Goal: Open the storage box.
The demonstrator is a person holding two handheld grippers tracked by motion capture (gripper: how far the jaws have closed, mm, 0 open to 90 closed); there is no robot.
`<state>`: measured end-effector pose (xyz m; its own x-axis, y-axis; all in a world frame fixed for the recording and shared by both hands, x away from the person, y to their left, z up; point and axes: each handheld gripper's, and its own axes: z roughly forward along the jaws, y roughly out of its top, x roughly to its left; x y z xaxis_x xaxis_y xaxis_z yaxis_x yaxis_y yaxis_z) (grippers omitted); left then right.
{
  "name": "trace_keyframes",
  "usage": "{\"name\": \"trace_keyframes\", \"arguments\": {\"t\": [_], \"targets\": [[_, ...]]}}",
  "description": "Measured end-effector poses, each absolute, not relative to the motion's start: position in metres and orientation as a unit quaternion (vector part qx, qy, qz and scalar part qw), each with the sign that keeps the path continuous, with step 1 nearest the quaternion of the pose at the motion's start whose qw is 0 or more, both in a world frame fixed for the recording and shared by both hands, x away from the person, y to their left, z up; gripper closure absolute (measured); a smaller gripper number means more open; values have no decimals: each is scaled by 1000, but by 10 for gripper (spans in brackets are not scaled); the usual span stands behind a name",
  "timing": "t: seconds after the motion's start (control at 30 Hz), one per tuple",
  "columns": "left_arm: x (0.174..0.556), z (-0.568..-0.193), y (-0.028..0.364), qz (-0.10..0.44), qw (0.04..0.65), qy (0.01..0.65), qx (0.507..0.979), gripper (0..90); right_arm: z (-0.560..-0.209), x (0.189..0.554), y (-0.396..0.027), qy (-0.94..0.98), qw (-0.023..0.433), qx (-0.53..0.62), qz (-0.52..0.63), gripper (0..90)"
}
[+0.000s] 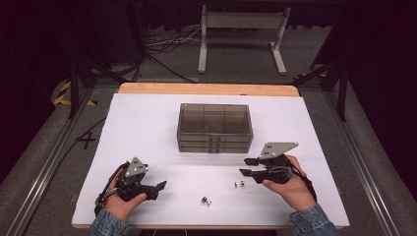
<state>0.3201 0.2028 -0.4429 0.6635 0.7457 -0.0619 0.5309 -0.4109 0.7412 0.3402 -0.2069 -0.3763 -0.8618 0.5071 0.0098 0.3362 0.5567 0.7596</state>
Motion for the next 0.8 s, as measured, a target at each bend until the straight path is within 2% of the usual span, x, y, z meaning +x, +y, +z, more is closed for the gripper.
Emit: {"name": "trace_keyframes", "arguments": {"t": [0.13, 0.27, 0.63, 0.73, 0.8], "targets": [[320, -447, 200, 150, 383, 382, 828, 118, -374, 340, -187, 878, 95, 204, 423, 588], [320, -449, 198, 162, 374, 370, 835, 116, -379, 342, -182, 877, 81, 187, 435, 587], [321, -451, 198, 164, 392, 383, 820, 116, -385, 349, -169, 869, 51, 160, 465, 599], [321, -451, 198, 162, 393, 384, 819, 116, -387, 349, -166, 872, 54, 151, 463, 599], [321, -451, 199, 163, 393, 384, 820, 116, -388, 347, -162, 875, 73, 135, 459, 600]]}}
